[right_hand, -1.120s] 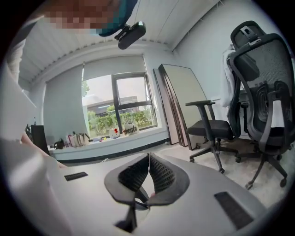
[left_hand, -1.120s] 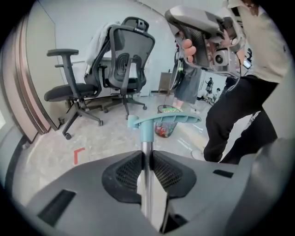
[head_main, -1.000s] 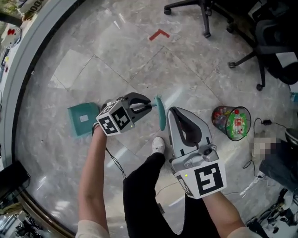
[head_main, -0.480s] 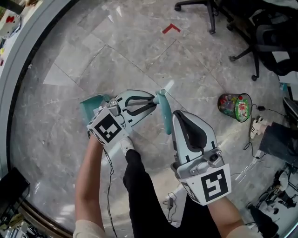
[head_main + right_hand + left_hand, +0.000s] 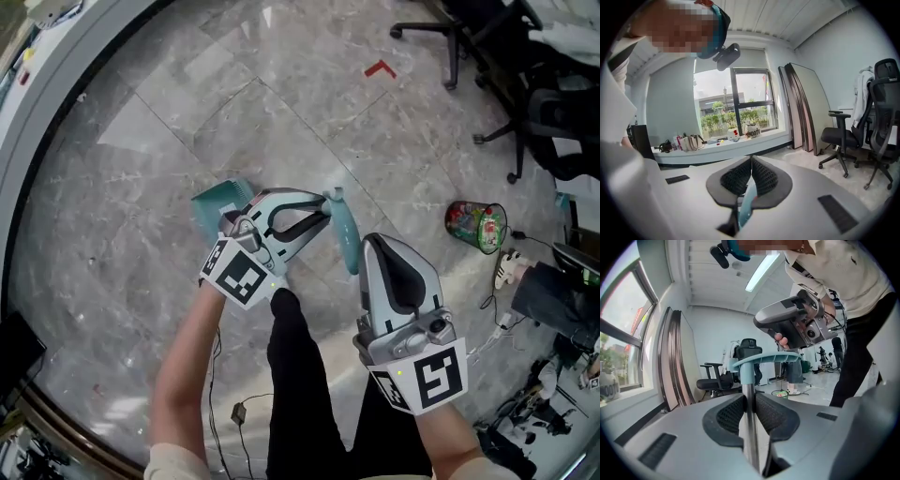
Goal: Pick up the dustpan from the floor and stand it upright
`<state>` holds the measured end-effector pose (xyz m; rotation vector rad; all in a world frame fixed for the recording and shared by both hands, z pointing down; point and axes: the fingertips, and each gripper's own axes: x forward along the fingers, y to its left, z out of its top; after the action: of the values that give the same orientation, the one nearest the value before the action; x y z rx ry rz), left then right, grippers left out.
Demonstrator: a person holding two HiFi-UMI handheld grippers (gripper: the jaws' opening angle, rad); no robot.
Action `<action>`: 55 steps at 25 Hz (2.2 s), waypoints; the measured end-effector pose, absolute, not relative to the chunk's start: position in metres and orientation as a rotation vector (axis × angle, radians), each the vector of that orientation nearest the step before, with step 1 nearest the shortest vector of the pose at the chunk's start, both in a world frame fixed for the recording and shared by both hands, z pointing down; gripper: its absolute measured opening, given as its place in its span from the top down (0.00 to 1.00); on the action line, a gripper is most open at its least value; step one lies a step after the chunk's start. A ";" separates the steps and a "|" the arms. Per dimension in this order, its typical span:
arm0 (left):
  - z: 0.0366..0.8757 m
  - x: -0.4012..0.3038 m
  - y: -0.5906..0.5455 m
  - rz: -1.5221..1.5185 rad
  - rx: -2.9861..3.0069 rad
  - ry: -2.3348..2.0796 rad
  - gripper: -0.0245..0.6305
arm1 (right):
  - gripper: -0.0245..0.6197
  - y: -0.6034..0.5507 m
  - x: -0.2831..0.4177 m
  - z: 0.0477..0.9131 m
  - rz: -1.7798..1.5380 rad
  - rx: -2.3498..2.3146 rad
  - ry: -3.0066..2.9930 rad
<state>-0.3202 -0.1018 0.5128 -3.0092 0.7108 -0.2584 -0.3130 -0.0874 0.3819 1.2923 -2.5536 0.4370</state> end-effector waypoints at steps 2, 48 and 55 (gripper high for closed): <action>0.509 -0.335 -0.094 -0.230 -3.032 0.714 0.84 | 0.93 -0.083 -0.327 0.378 0.442 1.275 -2.557; 0.111 -0.291 0.167 0.019 -2.456 2.199 0.95 | 0.93 0.094 -0.212 0.078 0.176 0.852 -2.939; 0.040 -0.284 0.257 0.017 -2.358 2.234 0.95 | 0.93 0.175 -0.184 0.009 0.154 0.894 -2.954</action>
<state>-0.2841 0.2573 0.0398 -2.3585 2.2342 0.0166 -0.1840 0.1752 0.0095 0.8938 -2.9539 0.1536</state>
